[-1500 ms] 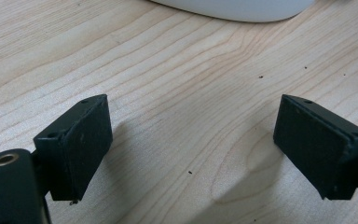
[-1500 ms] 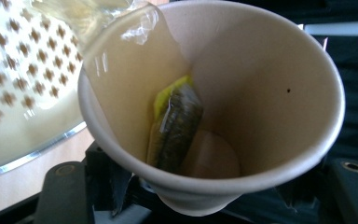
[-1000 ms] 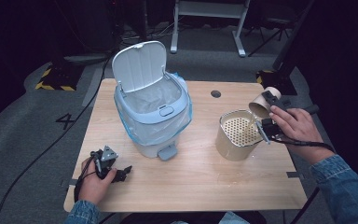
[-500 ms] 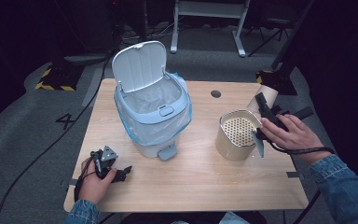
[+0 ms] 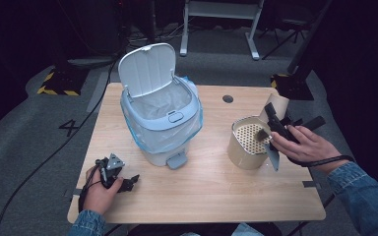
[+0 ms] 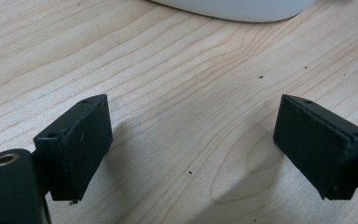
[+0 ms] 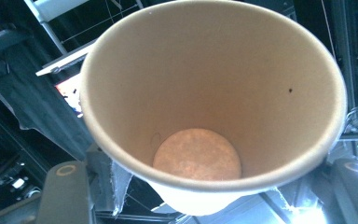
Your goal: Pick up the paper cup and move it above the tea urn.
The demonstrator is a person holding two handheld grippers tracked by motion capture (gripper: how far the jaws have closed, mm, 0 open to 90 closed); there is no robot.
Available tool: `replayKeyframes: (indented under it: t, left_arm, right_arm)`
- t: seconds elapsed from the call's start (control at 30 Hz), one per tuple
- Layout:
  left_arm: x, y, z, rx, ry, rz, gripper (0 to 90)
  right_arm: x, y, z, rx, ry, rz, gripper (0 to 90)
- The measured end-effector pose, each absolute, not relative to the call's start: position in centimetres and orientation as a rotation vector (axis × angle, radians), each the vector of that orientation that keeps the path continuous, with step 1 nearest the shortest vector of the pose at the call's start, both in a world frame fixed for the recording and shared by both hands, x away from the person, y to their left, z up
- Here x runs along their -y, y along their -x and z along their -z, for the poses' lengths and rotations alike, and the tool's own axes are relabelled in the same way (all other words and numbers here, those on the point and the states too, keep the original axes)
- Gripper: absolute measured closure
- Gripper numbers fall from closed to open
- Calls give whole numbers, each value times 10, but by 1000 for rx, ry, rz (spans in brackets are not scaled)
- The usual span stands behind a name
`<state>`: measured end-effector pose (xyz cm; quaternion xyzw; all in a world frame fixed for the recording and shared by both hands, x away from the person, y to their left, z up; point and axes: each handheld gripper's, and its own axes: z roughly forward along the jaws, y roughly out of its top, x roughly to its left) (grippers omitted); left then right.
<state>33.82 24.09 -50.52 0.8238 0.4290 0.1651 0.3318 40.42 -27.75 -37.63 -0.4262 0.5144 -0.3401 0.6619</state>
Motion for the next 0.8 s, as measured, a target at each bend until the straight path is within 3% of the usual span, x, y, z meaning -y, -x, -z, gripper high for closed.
replayKeyframes:
  t: [0.6,0.8]
  left_arm:
    - [-241,-338,505,-1121,-2153,-430,117]
    - [-240,-339,505,-1123,-2153,-423,110]
  right_arm:
    - [272,-404,372,-1223,938,694,311]
    - [273,-403,357,-1430,817,451,306]
